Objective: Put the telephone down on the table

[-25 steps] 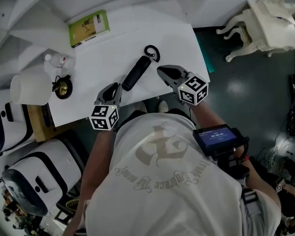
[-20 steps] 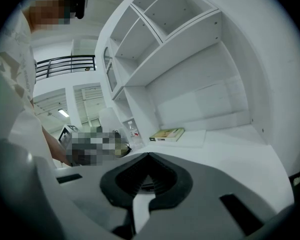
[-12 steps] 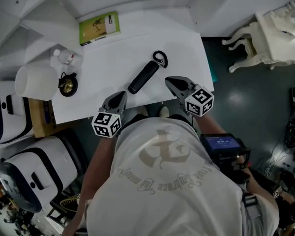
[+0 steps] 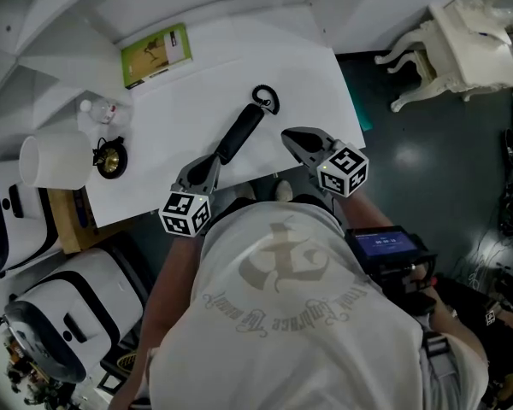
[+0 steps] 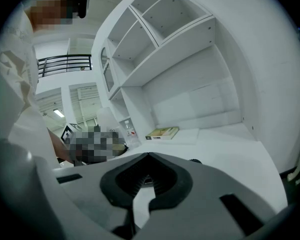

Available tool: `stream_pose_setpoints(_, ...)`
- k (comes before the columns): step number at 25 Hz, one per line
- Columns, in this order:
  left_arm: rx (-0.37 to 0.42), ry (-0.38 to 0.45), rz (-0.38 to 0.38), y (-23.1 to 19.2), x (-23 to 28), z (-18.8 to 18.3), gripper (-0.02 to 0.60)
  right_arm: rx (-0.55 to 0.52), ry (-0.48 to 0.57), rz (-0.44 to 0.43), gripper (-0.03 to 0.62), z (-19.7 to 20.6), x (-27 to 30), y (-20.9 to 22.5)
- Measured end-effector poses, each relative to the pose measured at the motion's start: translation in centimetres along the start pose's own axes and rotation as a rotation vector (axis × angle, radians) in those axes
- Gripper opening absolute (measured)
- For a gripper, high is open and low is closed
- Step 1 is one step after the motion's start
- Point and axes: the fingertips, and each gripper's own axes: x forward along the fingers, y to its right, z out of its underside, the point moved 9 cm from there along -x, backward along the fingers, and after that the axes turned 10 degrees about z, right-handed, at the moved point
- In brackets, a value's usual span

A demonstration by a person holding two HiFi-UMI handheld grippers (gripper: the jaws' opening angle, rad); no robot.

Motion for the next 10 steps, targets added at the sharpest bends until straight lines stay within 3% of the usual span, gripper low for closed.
stream_pose_setpoints(10, 0.022, -0.015, -0.014, -0.9, 0.3, -0.8, 0.012, 0.006, 0.024, -0.013, 0.015, -0.3, 1.4, 0.3)
